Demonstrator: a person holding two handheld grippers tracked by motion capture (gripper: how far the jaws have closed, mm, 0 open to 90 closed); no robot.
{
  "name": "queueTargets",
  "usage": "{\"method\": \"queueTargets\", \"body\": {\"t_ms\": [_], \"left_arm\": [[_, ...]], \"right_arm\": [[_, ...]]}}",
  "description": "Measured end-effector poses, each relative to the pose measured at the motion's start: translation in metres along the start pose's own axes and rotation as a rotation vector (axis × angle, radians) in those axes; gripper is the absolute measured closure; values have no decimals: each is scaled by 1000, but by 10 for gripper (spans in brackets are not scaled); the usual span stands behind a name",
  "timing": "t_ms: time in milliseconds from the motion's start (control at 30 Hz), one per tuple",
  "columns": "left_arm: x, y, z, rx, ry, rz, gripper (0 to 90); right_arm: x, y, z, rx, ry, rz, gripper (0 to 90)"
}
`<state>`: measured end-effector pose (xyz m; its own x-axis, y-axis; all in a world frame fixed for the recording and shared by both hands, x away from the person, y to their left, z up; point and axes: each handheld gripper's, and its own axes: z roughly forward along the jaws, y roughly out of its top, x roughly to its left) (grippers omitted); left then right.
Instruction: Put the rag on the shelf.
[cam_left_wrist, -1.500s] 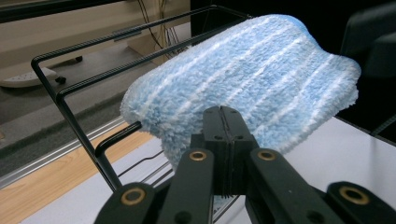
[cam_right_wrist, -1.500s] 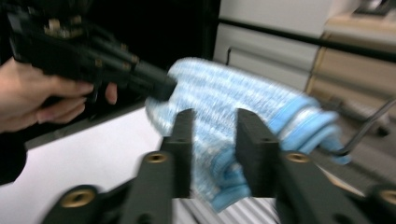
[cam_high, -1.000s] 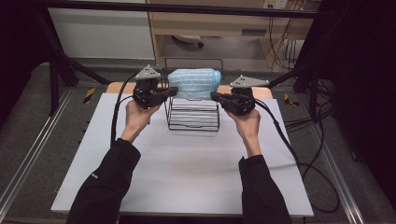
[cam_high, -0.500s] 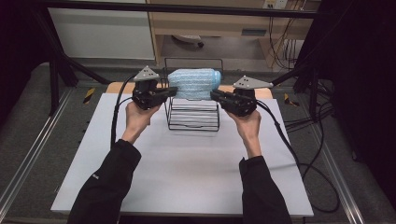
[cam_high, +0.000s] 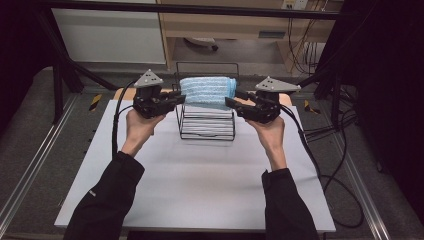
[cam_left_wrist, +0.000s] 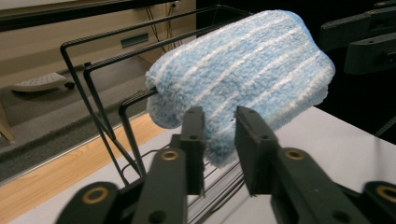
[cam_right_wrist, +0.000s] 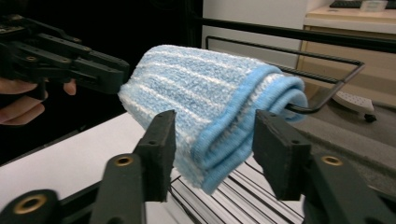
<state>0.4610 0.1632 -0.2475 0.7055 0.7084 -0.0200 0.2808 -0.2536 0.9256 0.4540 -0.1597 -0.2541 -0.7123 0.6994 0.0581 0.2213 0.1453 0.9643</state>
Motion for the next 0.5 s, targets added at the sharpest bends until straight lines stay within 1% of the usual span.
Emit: {"method": "queueTargets", "body": {"t_ms": [67,167,233,300,400,467,500], "left_arm": [[1,-1,-3,-2,6,-4,641],[5,-2,-7,5,12,-14,583],[6,-5,-10,9,11,-22,545],[8,-7,-13,16,19,-21,513],[11,-13,-17,30,23,-23,437],[12,-18,-20,34,38,-19,394],[12,-21,-22,41,39,-13,372]], "right_arm": [[-1,0,-2,13,-8,7,413],[-1,1,-6,25,-4,14,350],[0,1,-8,30,3,23,293],[0,1,-10,37,4,24,245],[0,0,-13,48,0,23,168],[0,-1,-15,57,6,22,129],[0,-3,-16,58,1,18,106]]}}
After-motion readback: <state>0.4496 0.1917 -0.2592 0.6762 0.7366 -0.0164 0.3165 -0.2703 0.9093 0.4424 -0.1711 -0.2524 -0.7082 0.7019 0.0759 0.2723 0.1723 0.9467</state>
